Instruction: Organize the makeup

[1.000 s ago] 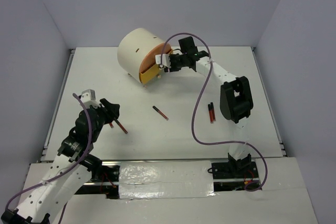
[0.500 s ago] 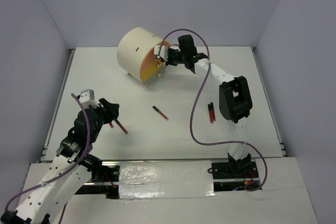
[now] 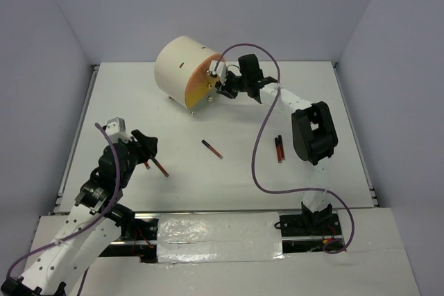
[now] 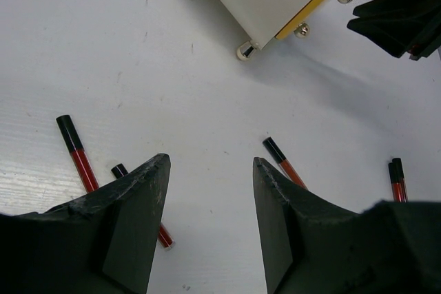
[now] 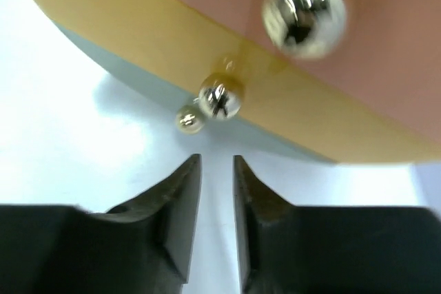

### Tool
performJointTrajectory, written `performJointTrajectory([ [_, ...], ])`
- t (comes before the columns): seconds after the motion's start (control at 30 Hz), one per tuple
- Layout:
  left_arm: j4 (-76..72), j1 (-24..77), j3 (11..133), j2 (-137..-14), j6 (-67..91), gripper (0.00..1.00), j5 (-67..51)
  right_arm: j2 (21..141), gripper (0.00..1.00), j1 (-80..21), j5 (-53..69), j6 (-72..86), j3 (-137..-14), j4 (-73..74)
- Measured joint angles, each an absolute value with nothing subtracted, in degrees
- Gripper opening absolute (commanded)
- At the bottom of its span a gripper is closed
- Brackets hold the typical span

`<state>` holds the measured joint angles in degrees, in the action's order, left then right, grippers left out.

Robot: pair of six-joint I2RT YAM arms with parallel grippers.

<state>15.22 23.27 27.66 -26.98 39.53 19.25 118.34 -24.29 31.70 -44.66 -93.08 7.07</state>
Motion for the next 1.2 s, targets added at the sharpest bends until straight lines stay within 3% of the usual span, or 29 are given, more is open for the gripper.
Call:
performJointTrajectory([
  [0.17,15.0,23.3,27.7,-28.1,39.6,0.64,19.2,115.7,0.5,-22.7,34.8,-30.3,-89.1,6.3],
  [0.53,14.9,23.3,28.4,-31.1,40.2,0.72,19.2,120.6,0.58,-21.8,41.0,5.1,-90.2,2.7],
  [1.2,14.2,23.3,29.3,-34.2,42.6,0.72,19.2,129.8,0.55,-21.3,40.6,35.7,-90.7,-10.2],
])
